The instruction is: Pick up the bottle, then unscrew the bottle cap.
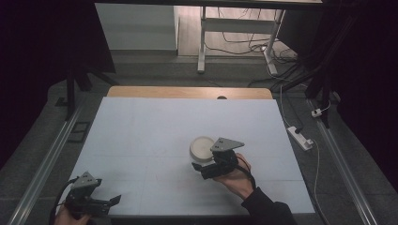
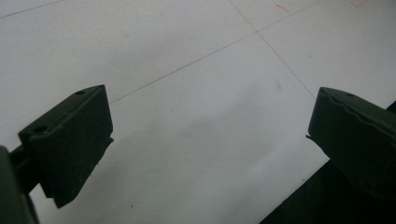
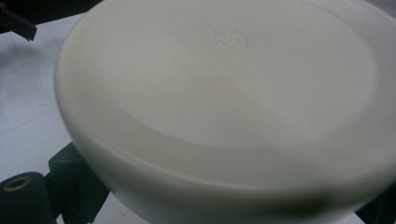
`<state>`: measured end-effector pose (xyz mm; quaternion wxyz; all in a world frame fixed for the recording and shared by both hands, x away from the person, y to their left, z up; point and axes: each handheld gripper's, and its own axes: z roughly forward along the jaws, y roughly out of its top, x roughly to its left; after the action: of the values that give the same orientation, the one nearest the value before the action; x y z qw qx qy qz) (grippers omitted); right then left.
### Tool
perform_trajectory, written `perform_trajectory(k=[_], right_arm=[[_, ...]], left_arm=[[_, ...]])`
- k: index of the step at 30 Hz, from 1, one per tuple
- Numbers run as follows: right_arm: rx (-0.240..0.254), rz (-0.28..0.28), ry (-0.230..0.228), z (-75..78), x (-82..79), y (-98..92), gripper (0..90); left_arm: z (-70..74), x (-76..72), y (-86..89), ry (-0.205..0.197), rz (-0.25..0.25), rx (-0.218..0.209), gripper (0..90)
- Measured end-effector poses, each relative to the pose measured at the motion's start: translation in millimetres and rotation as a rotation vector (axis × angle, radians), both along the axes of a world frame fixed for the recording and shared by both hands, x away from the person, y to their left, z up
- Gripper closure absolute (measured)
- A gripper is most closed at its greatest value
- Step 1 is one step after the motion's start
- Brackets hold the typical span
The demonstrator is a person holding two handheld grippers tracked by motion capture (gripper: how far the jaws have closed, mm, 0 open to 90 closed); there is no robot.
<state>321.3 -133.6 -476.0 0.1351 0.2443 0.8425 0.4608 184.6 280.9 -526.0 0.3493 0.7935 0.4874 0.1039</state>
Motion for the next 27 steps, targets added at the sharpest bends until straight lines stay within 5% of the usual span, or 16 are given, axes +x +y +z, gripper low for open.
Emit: perform_trajectory(k=[27], right_arm=[[-0.017, 0.072, 0.005, -5.7, -3.4, 34.2, 6.5]], left_arm=[[-0.2, 1.0, 3.4, 0.013, 0.006, -0.031, 0.0]])
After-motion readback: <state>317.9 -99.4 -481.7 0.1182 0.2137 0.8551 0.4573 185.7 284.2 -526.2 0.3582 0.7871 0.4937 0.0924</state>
